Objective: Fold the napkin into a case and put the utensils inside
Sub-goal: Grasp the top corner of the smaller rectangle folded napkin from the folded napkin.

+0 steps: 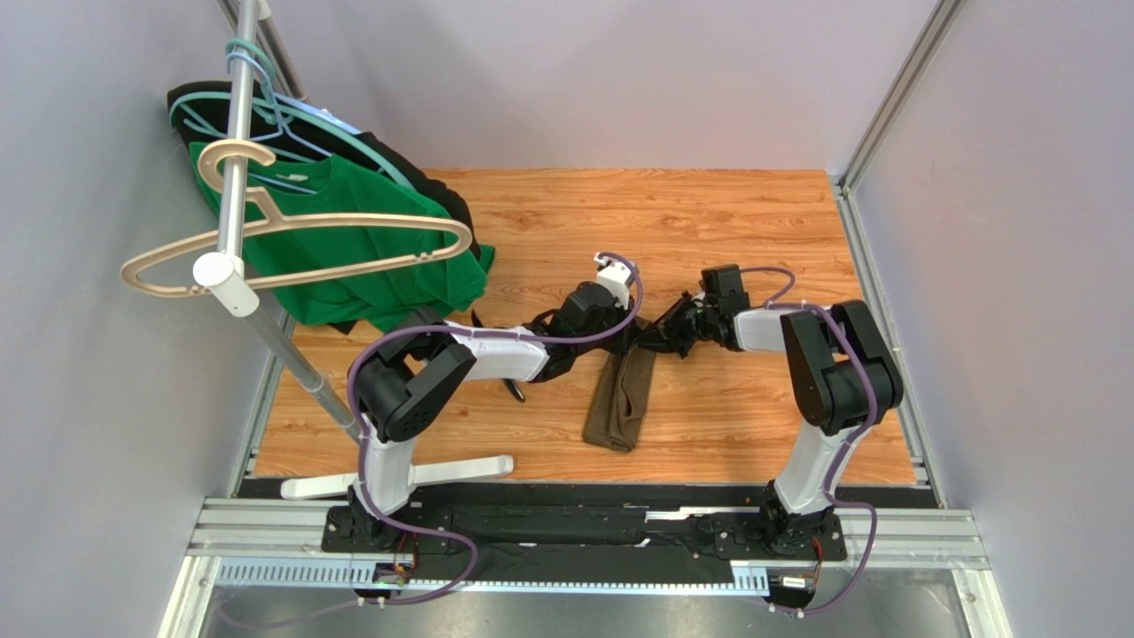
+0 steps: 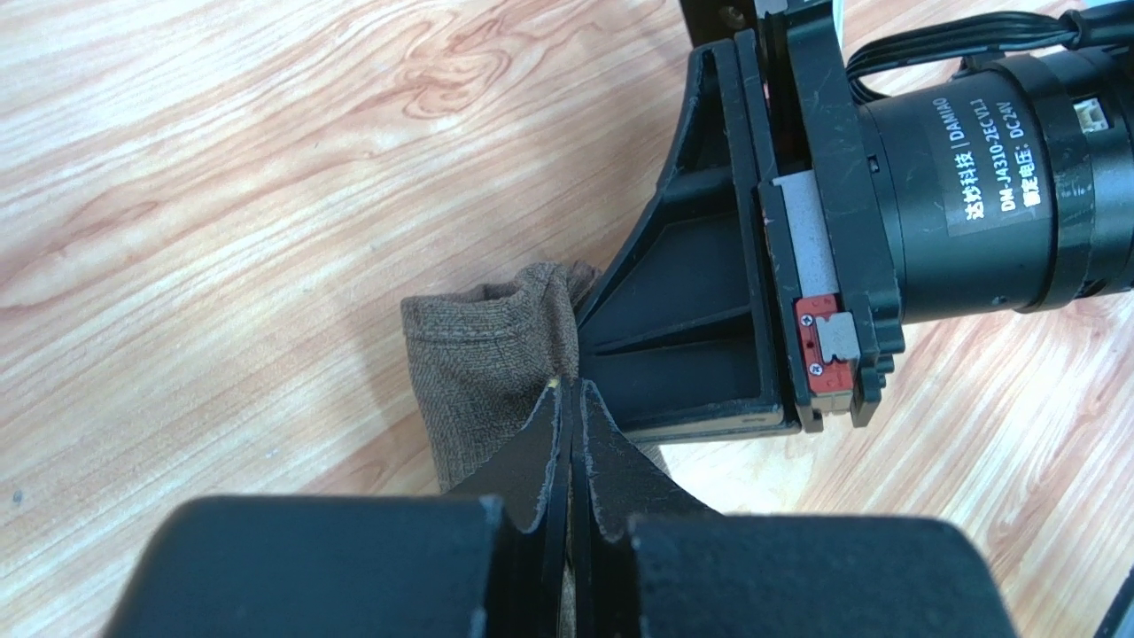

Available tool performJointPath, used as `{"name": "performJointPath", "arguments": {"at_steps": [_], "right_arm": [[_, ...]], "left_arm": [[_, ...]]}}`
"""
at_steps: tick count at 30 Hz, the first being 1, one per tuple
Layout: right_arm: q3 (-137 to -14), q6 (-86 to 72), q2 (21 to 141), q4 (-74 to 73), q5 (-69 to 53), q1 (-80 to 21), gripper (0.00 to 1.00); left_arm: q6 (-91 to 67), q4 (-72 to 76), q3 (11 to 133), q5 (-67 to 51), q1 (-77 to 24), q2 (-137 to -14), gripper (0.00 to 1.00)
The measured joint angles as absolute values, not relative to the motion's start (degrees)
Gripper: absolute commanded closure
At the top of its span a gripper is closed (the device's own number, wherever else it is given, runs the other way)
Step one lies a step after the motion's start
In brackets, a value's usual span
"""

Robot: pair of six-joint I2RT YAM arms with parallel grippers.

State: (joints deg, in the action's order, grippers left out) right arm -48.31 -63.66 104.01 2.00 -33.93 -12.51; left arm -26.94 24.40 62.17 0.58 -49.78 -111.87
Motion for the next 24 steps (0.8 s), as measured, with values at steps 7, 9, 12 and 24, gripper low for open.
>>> {"name": "performJointPath", "arguments": {"at_steps": [7, 9, 12, 24], "right_arm": [[-48.69, -64.03, 106.41, 3.03, -35.18, -12.19, 1.0], [-49.32, -64.05, 106.87, 2.87, -35.27, -12.16, 1.0], [-50.68, -64.1, 107.74, 2.72, -34.89, -12.19, 1.0], [-55.68, -63.26, 109.62, -1.63, -32.1, -12.84, 1.0]], "left_arm": [[-26.48, 20.86, 62.72, 0.99, -49.25, -111.87, 0.67], [-26.3, 19.99, 63.05, 1.21, -48.9, -111.9, 0.62], [-25.65, 18.39, 63.46, 0.91, -48.69, -111.9, 0.56], [-23.11, 9.34, 62.5, 1.5, -49.87, -106.59, 0.01]]}}
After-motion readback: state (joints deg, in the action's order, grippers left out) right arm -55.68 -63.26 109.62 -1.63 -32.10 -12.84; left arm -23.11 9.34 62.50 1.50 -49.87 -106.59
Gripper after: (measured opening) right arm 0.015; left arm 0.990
